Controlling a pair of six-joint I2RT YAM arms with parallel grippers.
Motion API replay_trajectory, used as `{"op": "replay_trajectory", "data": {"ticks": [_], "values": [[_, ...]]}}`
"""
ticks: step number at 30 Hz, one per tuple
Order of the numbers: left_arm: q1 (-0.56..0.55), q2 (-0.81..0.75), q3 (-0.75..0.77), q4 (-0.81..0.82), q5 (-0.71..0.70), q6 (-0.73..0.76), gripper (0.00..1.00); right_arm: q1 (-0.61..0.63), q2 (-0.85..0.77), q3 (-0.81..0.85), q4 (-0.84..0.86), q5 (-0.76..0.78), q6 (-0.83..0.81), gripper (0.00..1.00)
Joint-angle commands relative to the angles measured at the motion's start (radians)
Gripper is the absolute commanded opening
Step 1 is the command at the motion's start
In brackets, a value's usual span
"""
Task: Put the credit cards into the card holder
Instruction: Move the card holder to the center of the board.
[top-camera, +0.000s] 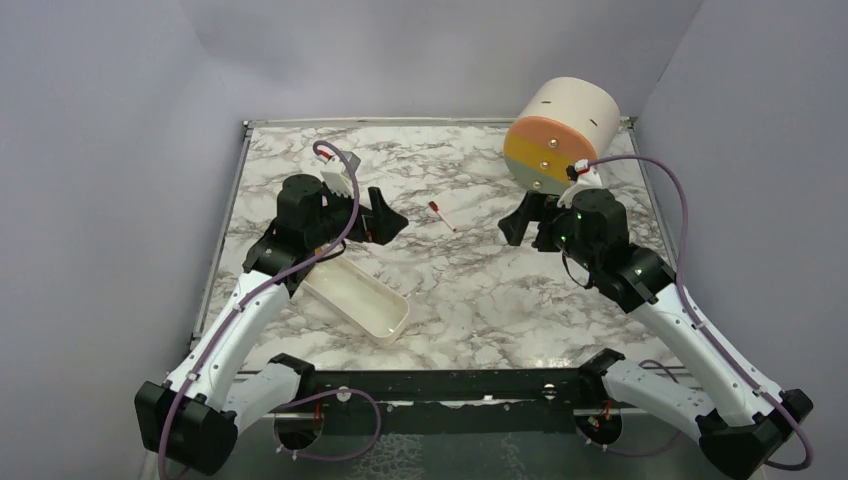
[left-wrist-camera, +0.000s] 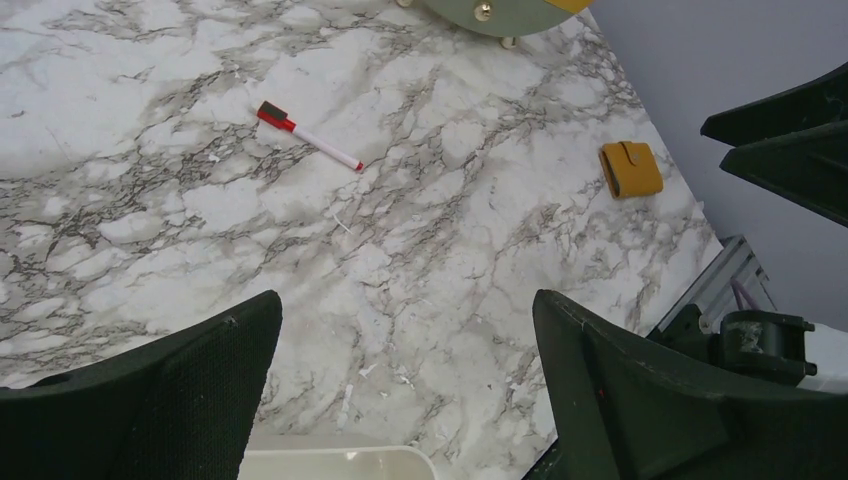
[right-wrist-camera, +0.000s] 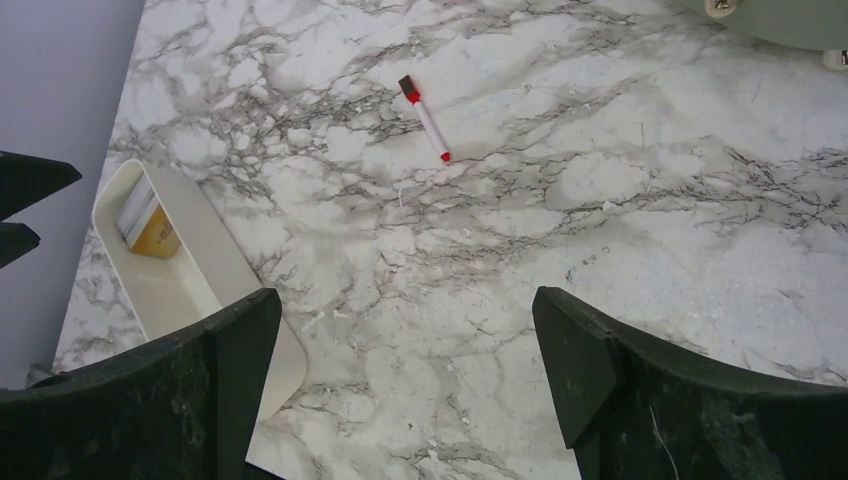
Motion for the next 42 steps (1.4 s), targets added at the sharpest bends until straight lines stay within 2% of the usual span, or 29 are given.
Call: {"op": "replay_trajectory", "data": {"ticks": [1, 11, 20, 23, 26, 28, 30, 35, 40, 42], "values": [[0.005, -0.031, 0.006, 0.008, -0.037, 0.025, 0.99, -0.004, -0.004, -0.004, -0.003, 0.015, 0.010, 1.00], [0.005, -0.015, -0.022, 0.022, 0.004, 0.038, 0.99, -0.004, 0.042, -0.007, -0.037, 0.064, 0.056, 0.99], [0.005, 0.036, -0.067, 0.018, -0.009, 0.060, 0.99, -0.004, 0.204, 0.003, -0.215, 0.299, 0.260, 0.99], [0.005, 0.043, -0.083, 0.010, -0.028, 0.088, 0.99, -0.006, 0.258, 0.002, -0.267, 0.376, 0.309, 0.94], [0.005, 0.029, -0.101, 0.010, -0.054, 0.120, 0.99, -0.014, 0.295, -0.006, -0.308, 0.452, 0.390, 0.78], [0.005, 0.019, -0.109, 0.012, -0.089, 0.126, 0.99, -0.045, 0.316, -0.011, -0.335, 0.501, 0.445, 0.70], [0.005, 0.006, -0.121, 0.014, -0.101, 0.127, 0.99, -0.109, 0.337, -0.015, -0.346, 0.524, 0.493, 0.65], [-0.005, -0.017, -0.136, 0.012, -0.121, 0.129, 0.99, -0.252, 0.375, -0.029, -0.300, 0.554, 0.531, 0.61], [-0.042, 0.018, -0.129, 0.007, -0.110, 0.133, 0.99, -0.366, 0.435, -0.037, -0.303, 0.716, 0.618, 0.59], [-0.049, 0.026, -0.124, -0.002, -0.111, 0.147, 0.99, -0.458, 0.470, -0.037, -0.302, 0.713, 0.638, 0.57]]}}
